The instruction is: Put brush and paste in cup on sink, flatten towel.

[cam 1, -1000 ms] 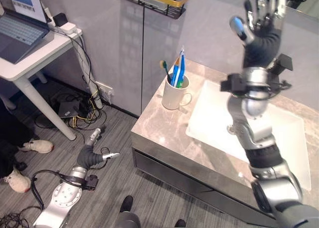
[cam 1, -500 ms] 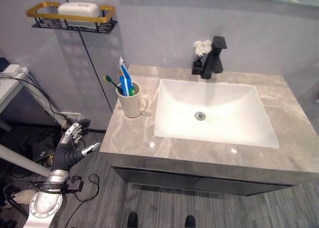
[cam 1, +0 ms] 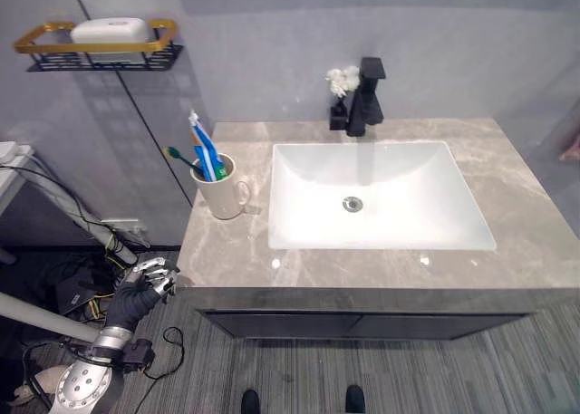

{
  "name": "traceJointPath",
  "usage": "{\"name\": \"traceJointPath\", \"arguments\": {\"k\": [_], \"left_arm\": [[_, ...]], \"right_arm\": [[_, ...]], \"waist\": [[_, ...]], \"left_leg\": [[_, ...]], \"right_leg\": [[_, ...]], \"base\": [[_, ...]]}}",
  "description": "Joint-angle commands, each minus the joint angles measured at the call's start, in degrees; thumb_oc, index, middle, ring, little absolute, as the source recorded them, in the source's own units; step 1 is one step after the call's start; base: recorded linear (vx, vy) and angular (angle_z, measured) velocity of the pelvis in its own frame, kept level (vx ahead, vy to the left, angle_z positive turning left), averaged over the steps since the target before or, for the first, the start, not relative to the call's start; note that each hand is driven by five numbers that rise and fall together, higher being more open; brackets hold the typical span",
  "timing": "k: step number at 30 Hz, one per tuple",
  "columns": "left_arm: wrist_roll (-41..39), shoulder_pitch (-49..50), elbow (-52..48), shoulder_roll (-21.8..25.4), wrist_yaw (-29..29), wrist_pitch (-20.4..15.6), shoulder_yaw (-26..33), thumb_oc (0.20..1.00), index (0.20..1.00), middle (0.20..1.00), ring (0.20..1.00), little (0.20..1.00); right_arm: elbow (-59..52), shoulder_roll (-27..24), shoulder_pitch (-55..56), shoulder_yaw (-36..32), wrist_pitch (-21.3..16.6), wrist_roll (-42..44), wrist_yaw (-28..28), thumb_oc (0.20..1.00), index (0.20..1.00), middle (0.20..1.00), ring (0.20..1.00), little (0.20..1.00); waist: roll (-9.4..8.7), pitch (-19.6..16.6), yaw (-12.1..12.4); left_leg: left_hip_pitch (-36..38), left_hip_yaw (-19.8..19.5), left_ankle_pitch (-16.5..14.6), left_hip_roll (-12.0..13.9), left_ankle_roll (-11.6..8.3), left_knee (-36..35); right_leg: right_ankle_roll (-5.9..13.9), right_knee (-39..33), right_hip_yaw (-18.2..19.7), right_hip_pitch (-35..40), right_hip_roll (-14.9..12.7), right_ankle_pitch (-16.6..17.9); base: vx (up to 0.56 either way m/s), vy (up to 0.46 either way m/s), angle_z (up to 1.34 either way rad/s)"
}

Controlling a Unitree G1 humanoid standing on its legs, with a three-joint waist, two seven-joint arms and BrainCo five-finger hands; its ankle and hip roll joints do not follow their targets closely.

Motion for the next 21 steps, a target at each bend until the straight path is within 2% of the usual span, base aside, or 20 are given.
{"name": "traceJointPath", "arguments": {"k": [1, 4, 6, 8, 10, 12, 13, 16, 21], "left_arm": [[-4.0, -2.8, -4.2, 2.2, -2.4, -1.0, 2.6, 0.200, 0.200, 0.200, 0.200, 0.200], [-4.2, -4.1, -3.9, 1.9, -3.9, -0.6, 2.4, 0.200, 0.200, 0.200, 0.200, 0.200], [-5.6, -4.4, -3.5, 1.1, -4.7, 0.3, 2.1, 0.200, 0.200, 0.200, 0.200, 0.200], [-6.1, -4.9, -3.3, 0.6, -4.5, 0.5, 1.7, 0.200, 0.200, 0.200, 0.200, 0.200], [-7.1, -6.6, -3.0, -0.7, -3.2, 1.0, 0.3, 0.200, 0.200, 0.200, 0.200, 0.200], [-6.4, -7.4, -3.0, -0.9, -3.1, 0.8, 0.0, 0.200, 0.200, 0.200, 0.200, 0.200], [-6.4, -7.3, -3.1, -0.9, -3.1, 0.8, 0.1, 0.200, 0.200, 0.200, 0.200, 0.200], [-4.8, -8.3, -2.7, -0.9, -1.7, 0.3, 0.5, 0.200, 0.200, 0.200, 0.200, 0.200], [-3.5, -10.5, -1.7, -0.9, -0.5, 0.0, 0.4, 0.200, 0.200, 0.200, 0.200, 0.200]], "right_arm": [[4.8, -0.2, -2.9, 8.4, 3.8, 3.1, 14.5, 1.000, 1.000, 1.000, 1.000, 1.000], [5.6, 3.1, -3.0, 18.7, 5.7, -4.6, 21.0, 1.000, 1.000, 1.000, 1.000, 1.000], [5.9, 5.0, -3.8, 21.5, 6.7, -4.9, 23.5, 1.000, 1.000, 1.000, 1.000, 1.000], [5.1, 5.8, -4.1, 21.2, 6.4, -3.7, 23.3, 1.000, 1.000, 1.000, 1.000, 1.000], [0.8, 9.3, -4.6, 26.3, 5.5, -5.9, 24.1, 1.000, 1.000, 1.000, 1.000, 1.000], [-0.9, 10.2, -5.3, 30.9, 5.6, -9.6, 25.1, 1.000, 1.000, 1.000, 1.000, 1.000], [-0.9, 10.2, -5.3, 31.0, 5.6, -9.6, 25.1, 1.000, 1.000, 1.000, 1.000, 1.000], [-6.7, 9.7, -5.1, 38.4, 5.7, -18.1, 25.5, 1.000, 1.000, 1.000, 1.000, 1.000], [-8.7, 9.4, -4.6, 40.0, 5.7, -20.5, 25.5, 1.000, 1.000, 1.000, 1.000, 1.000]], "waist": [[-1.74, 1.3, 0.6], [-1.41, 2.1, 1.0], [-1.24, 2.3, 1.4], [-1.15, 2.4, 1.4], [-0.74, 3.0, 1.5], [-0.55, 3.2, 1.8], [-0.56, 3.2, 1.7], [-0.37, 3.6, 2.0], [-0.08, 3.8, 1.7]], "left_leg": [[-2.6, -1.3, 0.7, 1.0, 0.04, 0.3], [-3.3, -1.5, 1.2, 0.9, -0.22, 0.3], [-3.6, -1.7, 1.4, 0.9, -0.31, 0.3], [-3.8, -1.8, 1.5, 0.9, -0.34, 0.3], [-4.7, -1.8, 1.9, 0.8, -0.48, 0.3], [-5.0, -1.8, 1.9, 0.8, -0.53, 0.3], [-5.0, -1.8, 1.9, 0.8, -0.54, 0.3], [-5.6, -1.9, 2.1, 0.7, -0.57, 0.3], [-6.0, -1.6, 2.1, 0.6, -0.68, 0.3]], "right_leg": [[1.94, 0.1, 0.4, 0.7, -3.0, 0.6], [1.81, 0.1, 0.0, 0.3, -3.0, 0.8], [1.77, 0.1, -0.4, 0.2, -3.1, 0.8], [1.75, 0.1, -0.7, 0.2, -3.1, 0.7], [1.67, 0.1, -0.9, -0.5, -3.1, 0.9], [1.63, 0.1, -0.9, -0.9, -3.1, 1.0], [1.63, 0.1, -0.9, -0.9, -3.1, 1.0], [1.66, 0.1, -1.2, -1.2, -3.3, 1.1], [1.85, 0.1, -1.2, -1.8, -3.7, 1.2]], "base": [[-0.03, -0.031, -0.22], [-0.01, -0.020, 0.00], [0.02, -0.033, 0.03], [0.01, -0.019, 0.04], [-0.01, -0.021, 0.06], [0.00, 0.000, 0.00], [0.01, -0.017, 0.04], [0.01, -0.007, 0.05], [0.01, 0.003, 0.04]]}}
